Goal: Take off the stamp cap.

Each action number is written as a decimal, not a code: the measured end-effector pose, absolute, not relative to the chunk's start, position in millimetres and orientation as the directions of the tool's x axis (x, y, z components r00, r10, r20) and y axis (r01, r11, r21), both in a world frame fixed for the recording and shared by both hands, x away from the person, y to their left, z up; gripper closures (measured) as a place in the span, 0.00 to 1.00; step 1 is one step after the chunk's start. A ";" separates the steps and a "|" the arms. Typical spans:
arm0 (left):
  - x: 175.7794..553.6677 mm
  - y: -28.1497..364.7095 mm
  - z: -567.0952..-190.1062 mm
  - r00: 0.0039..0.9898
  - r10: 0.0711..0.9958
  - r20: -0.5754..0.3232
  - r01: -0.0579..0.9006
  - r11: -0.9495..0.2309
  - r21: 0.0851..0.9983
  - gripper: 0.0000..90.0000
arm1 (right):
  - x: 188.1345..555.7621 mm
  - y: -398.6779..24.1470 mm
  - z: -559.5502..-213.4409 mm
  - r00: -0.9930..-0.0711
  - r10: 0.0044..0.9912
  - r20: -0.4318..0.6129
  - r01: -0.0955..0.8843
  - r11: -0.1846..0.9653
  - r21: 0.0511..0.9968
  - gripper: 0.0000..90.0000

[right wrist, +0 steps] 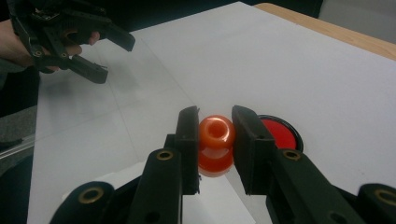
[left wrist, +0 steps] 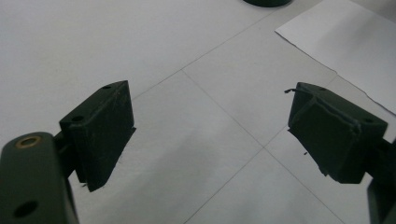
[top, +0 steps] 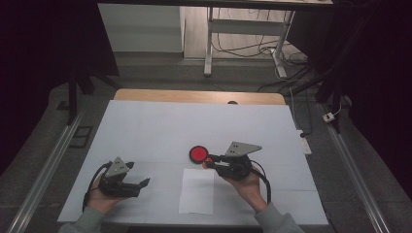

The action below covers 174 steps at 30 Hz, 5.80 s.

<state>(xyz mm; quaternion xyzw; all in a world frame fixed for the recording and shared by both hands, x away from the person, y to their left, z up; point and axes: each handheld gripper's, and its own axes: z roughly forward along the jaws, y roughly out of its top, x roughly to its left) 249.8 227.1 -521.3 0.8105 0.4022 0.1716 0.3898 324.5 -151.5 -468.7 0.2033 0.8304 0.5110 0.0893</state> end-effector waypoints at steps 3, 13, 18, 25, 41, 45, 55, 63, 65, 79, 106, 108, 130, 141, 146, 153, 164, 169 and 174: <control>249.3 226.4 -520.7 0.622 0.782 -0.032 0.512 -0.375 0.773 0.16 | 325.0 -151.9 -468.6 -0.902 0.428 0.061 0.248 0.395 0.885 0.79; 250.8 215.8 -516.6 0.648 0.761 -0.021 0.485 -0.391 0.782 0.17 | 325.6 -152.2 -468.9 -0.900 0.432 0.062 0.250 0.393 0.885 0.79; 251.5 213.6 -515.6 0.655 0.755 -0.019 0.480 -0.397 0.782 0.17 | 325.0 -152.4 -468.2 -0.900 0.432 0.065 0.251 0.389 0.886 0.79; 254.4 208.3 -511.9 0.659 0.752 -0.004 0.468 -0.406 0.785 0.17 | 325.2 -152.4 -466.4 -0.899 0.431 0.074 0.255 0.381 0.889 0.79; 260.3 194.1 -504.4 0.695 0.719 -0.009 0.445 -0.420 0.791 0.21 | 322.9 -150.3 -464.3 -0.903 0.426 0.057 0.242 0.395 0.886 0.79; 262.8 188.9 -502.8 0.703 0.711 -0.002 0.437 -0.430 0.790 0.20 | 323.0 -150.5 -464.1 -0.904 0.424 0.058 0.242 0.394 0.887 0.79; 270.9 178.9 -499.6 0.712 0.702 0.003 0.430 -0.439 0.789 0.20 | 323.6 -150.5 -464.4 -0.903 0.424 0.065 0.245 0.387 0.889 0.79; 278.1 164.5 -494.4 0.730 0.684 0.005 0.411 -0.445 0.796 0.20 | 323.9 -152.2 -463.3 -0.904 0.424 0.065 0.245 0.386 0.889 0.79; 280.3 161.0 -494.2 0.735 0.678 0.006 0.409 -0.450 0.794 0.20 | 324.2 -152.7 -463.3 -0.902 0.426 0.066 0.246 0.384 0.890 0.79; 284.3 144.8 -492.1 0.754 0.657 0.010 0.387 -0.456 0.802 0.21 | 324.2 -152.7 -463.5 -0.902 0.427 0.067 0.247 0.384 0.890 0.79; 295.4 104.4 -495.6 0.807 0.590 0.020 0.355 -0.512 0.782 0.22 | 324.5 -153.4 -463.4 -0.902 0.427 0.065 0.245 0.382 0.891 0.79; 295.7 102.5 -495.5 0.810 0.586 0.017 0.354 -0.512 0.783 0.22 | 324.4 -152.9 -463.6 -0.902 0.427 0.066 0.246 0.382 0.891 0.79; 300.0 77.7 -494.4 0.841 0.542 -0.013 0.340 -0.510 0.790 0.23 | 322.6 -145.3 -466.6 -0.911 0.409 0.055 0.227 0.387 0.894 0.79; 301.3 71.4 -493.0 0.842 0.540 -0.008 0.335 -0.510 0.792 0.25 | 322.1 -144.4 -466.9 -0.909 0.413 0.053 0.225 0.381 0.897 0.79; 303.2 67.7 -495.5 0.844 0.535 -0.014 0.339 -0.514 0.788 0.26 | 322.5 -144.2 -467.8 -0.907 0.418 0.054 0.228 0.379 0.897 0.79; 304.7 63.2 -496.3 0.846 0.533 -0.008 0.334 -0.519 0.787 0.30 | 323.3 -146.4 -466.8 -0.906 0.420 0.056 0.232 0.381 0.895 0.79; 304.8 61.3 -495.2 0.850 0.527 0.013 0.311 -0.522 0.794 0.48 | 323.9 -146.6 -467.8 -0.905 0.422 0.052 0.230 0.383 0.895 0.79; 304.2 61.1 -494.3 0.849 0.527 0.026 0.295 -0.516 0.804 0.55 | 324.0 -146.8 -467.8 -0.905 0.422 0.050 0.228 0.384 0.894 0.79; 304.2 60.5 -493.9 0.850 0.525 0.033 0.287 -0.516 0.807 0.59 | 323.7 -146.7 -468.0 -0.905 0.423 0.051 0.228 0.379 0.897 0.79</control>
